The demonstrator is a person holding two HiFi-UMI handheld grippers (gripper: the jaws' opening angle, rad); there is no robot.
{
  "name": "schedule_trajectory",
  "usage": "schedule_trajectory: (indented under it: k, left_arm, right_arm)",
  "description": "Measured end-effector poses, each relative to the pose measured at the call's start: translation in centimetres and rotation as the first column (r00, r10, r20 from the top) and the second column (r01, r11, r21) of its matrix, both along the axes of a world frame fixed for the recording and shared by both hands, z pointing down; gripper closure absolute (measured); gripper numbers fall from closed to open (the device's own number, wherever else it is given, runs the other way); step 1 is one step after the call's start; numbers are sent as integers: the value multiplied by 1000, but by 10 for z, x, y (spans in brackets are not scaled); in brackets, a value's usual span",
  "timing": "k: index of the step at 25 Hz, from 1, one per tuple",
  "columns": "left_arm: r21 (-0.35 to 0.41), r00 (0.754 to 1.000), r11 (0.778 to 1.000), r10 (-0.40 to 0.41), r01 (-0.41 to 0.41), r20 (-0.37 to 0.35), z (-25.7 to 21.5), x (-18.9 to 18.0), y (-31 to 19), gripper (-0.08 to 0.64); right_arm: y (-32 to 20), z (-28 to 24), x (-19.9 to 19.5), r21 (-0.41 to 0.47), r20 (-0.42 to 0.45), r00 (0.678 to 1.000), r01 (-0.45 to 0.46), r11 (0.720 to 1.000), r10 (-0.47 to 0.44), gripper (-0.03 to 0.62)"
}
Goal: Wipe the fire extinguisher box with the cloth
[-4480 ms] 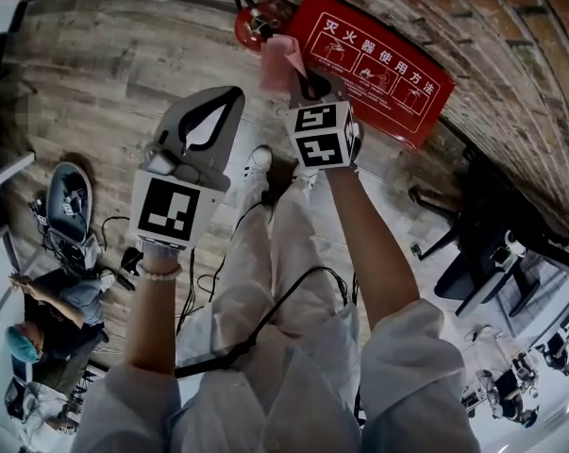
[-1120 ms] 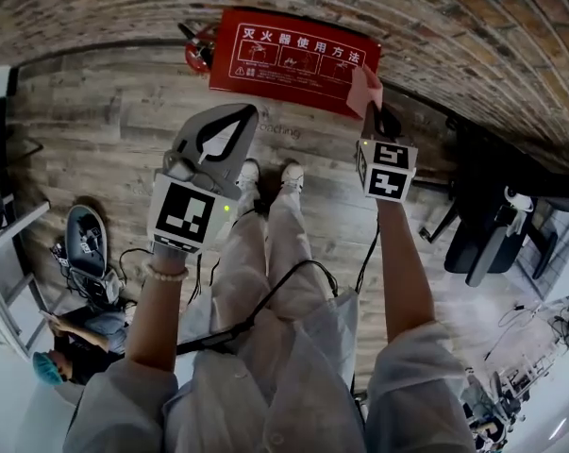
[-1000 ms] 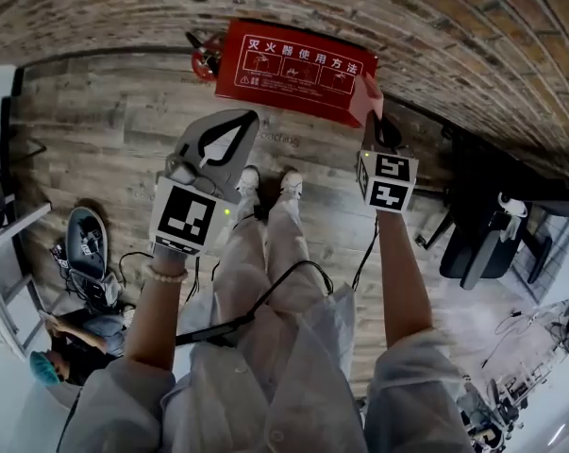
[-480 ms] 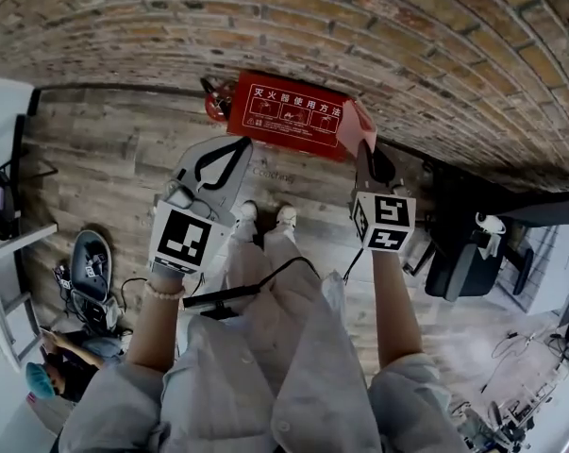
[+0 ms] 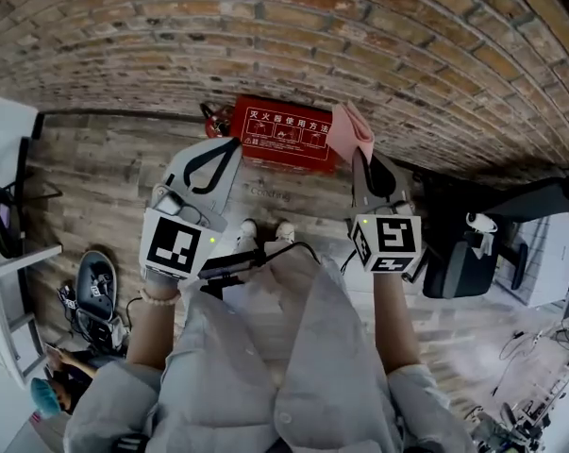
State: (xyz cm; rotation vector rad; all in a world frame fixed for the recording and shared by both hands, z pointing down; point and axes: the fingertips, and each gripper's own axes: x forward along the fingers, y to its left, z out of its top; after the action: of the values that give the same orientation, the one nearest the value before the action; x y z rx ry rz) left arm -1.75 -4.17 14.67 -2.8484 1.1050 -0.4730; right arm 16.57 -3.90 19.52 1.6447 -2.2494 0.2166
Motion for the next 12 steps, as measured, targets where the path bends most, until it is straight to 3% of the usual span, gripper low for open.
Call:
schedule_trajectory:
  k: [8, 12]
  left_arm:
    - [48, 997, 996, 81, -82, 15, -21, 14, 10, 563]
    - [45, 998, 997, 70, -70, -3, -24, 13, 11, 563]
  right_arm:
    - [9, -36, -11, 66, -8, 1000, 24, 998, -23, 571]
    - [11, -42, -19, 77, -13, 999, 38, 996, -37, 571]
